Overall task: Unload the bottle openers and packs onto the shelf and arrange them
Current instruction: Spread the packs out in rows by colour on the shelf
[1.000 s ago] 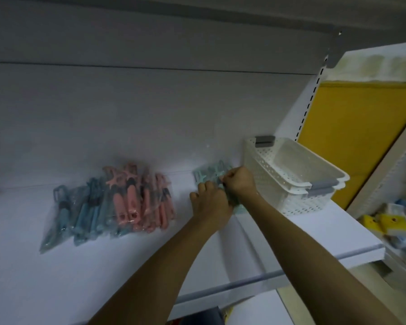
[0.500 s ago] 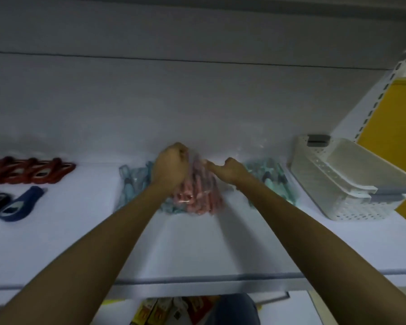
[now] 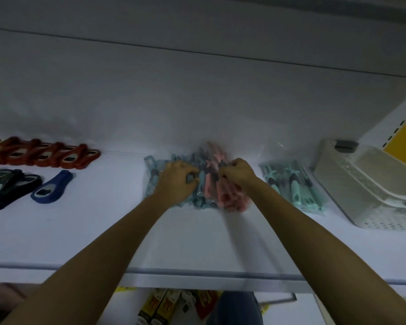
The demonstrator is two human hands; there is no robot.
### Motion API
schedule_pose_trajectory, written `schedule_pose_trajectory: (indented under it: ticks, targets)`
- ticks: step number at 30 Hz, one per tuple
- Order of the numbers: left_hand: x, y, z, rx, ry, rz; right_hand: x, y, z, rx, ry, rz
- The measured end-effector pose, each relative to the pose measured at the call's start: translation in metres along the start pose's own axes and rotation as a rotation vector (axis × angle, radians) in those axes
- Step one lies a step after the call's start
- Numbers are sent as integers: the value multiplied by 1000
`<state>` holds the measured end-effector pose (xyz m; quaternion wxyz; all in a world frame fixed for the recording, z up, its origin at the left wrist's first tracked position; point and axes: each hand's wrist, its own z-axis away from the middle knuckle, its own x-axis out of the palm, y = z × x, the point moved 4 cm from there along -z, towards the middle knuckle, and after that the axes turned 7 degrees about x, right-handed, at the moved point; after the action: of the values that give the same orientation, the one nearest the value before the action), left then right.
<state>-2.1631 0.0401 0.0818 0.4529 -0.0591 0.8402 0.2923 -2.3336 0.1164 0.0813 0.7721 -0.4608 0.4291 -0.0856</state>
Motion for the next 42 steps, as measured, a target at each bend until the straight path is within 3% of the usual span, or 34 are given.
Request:
schedule_pose_trajectory:
  ticks: [3,6,9,12,16,22,25,28,33,36,42]
  targets:
    - [9,9,-9,40,-57,-96,0,1,-2,33,1,7]
    - [17,14,-15,111,-124,-199,7,-2,-2,67,71,183]
    - [20,9,-9,140,-114,-279,8,2,-6,52,21,129]
    - [20,-3,-2,144,-112,-259,-2,6,-11,-11,14,187]
    - [18,-13,-5,105,-164,-240,9,-4,-12,62,-74,76]
    - [14,-18,-3,97,-149,-96,8,-7,-17,25,-55,264]
    - [17,-14,-7,124,-165,-220,0,-5,-21,17,-63,256]
    - [20,-5,-17,-2,-128,-283,-10,-3,-22,20,-51,221]
    - [30,18,-45,-192,-389,-567,-37,30,-29,183,-44,7]
    - [23,11,-52,-290,-378,-404,-40,38,-29,205,-59,-108]
    - [-1,21,-62,-398,-112,98,-42,30,-24,181,-85,-136]
